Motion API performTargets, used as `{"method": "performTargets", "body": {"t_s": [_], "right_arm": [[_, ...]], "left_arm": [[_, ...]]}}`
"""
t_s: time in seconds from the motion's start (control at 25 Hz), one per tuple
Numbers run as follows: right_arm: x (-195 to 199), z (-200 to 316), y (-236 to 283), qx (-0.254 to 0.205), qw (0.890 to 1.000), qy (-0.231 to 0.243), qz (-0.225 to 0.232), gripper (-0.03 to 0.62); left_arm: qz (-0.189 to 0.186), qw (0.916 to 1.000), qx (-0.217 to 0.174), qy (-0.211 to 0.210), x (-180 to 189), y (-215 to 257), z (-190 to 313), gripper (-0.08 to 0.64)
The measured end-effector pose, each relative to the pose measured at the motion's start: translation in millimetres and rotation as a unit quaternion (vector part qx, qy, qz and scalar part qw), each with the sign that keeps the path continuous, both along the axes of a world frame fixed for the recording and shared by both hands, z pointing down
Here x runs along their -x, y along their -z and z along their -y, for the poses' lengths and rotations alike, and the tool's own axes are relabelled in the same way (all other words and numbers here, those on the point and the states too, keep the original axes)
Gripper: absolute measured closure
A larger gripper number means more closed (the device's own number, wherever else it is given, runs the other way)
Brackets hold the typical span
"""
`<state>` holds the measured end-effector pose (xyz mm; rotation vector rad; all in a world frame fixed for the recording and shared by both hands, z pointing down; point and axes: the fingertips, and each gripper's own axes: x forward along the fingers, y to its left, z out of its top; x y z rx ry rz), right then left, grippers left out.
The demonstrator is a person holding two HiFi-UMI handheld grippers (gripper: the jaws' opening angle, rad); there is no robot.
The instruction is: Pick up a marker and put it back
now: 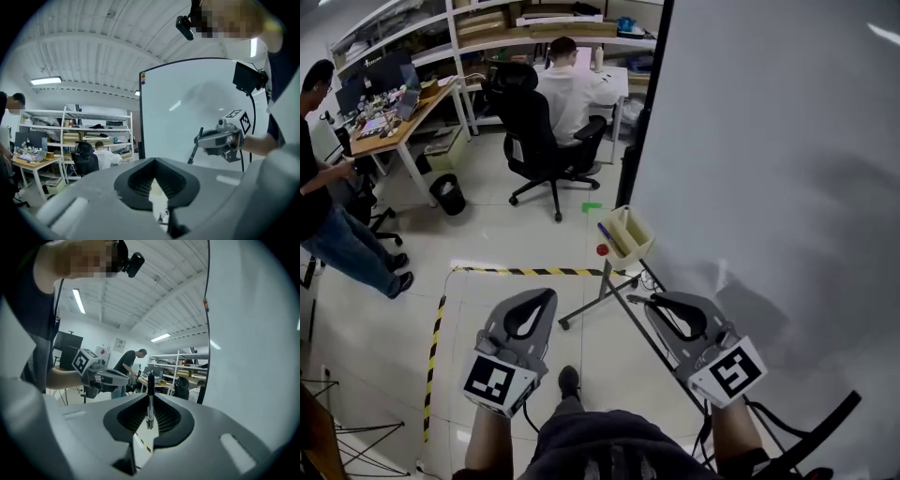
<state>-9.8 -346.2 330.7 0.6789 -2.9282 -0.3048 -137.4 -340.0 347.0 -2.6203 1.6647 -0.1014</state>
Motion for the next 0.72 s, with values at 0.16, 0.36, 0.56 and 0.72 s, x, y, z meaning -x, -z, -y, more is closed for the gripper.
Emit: {"method": "performTargets", "body": {"t_s": [0.16, 0.36, 0.56, 0.72], "right_arm": [[29.6, 41.0, 3.6, -0.007, 0.999, -0.041, -0.020, 0.552], [49.6, 82.3, 8.1, -0.006, 0.996, -0.087, -0.019, 0.552], [59.4, 110.1, -0.2, -0.002, 0.994, -0.104, -0.038, 0.552], [66.3, 129.5, -3.7, -0.001, 0.994, -0.107, -0.037, 0.552]], "left_arm": [[-0.008, 0.9993, 0.006, -0.035, 30.1, 1.8, 46.9, 0.554], [-0.005, 0.9970, 0.006, -0.076, 48.2, 4.1, 95.1, 0.554], [-0.004, 0.9950, 0.009, -0.099, 52.1, 2.4, 122.8, 0.554], [-0.006, 0.9948, -0.004, -0.101, 54.8, 10.3, 142.8, 0.554]]}}
